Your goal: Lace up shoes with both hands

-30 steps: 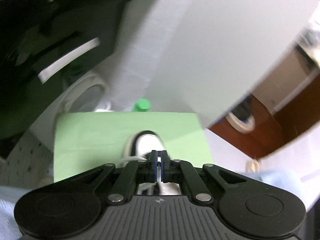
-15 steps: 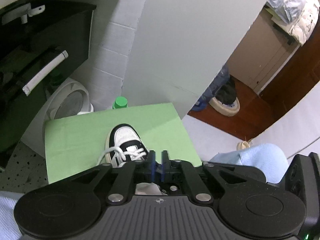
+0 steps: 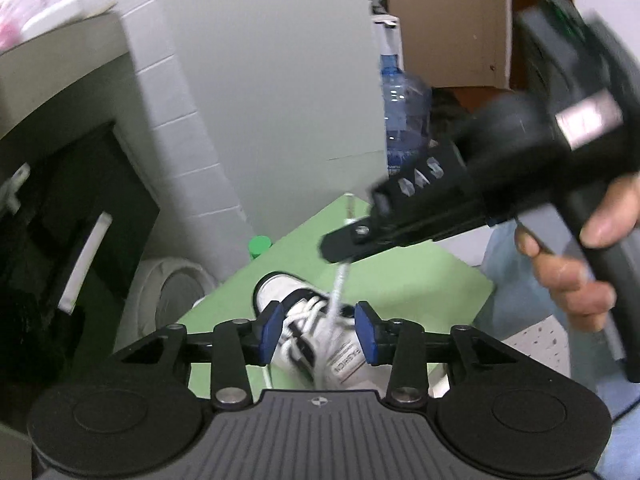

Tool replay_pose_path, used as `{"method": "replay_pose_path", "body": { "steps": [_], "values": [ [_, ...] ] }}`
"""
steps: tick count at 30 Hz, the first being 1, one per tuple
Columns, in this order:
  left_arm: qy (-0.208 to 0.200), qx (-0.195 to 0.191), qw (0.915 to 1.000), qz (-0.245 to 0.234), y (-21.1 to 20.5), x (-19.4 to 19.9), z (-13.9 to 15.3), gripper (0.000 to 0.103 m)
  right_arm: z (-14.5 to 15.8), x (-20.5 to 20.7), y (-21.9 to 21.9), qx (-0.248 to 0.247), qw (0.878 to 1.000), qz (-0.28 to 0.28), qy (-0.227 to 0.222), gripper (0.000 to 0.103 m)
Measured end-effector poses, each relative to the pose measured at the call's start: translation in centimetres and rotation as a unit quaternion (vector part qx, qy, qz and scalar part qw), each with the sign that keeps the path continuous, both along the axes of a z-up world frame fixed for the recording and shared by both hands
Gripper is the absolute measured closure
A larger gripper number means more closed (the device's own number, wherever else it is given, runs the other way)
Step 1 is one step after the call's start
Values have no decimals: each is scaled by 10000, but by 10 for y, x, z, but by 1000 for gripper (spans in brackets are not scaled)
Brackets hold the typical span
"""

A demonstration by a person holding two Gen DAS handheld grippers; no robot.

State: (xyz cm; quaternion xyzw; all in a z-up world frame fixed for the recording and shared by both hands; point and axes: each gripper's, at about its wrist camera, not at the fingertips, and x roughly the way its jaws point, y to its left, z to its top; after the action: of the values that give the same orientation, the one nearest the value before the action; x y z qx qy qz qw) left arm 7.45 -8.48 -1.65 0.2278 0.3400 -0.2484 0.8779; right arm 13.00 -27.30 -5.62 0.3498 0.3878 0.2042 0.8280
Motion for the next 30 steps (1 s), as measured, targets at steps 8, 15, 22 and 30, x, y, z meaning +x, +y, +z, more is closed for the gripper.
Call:
{"method": "replay_pose_path", "body": {
  "steps": [8, 15, 22, 30],
  "values": [
    [-206, 250, 9993, -177, -16, 10, -24, 98, -5, 0, 3, 95, 9999, 51, 104, 96],
    [-132, 283, 9995, -27, -7, 16, -29, 98, -2, 0, -6, 165, 9997, -164, 54, 83],
    [-90, 307, 9995, -37, -13, 13, -26, 98, -4, 1, -18, 427, 9986, -298, 112, 84],
    [-107, 286, 9995, -76, -20, 9, -20, 92, -5, 1, -15, 387, 9989, -216, 118, 99]
  ]
}}
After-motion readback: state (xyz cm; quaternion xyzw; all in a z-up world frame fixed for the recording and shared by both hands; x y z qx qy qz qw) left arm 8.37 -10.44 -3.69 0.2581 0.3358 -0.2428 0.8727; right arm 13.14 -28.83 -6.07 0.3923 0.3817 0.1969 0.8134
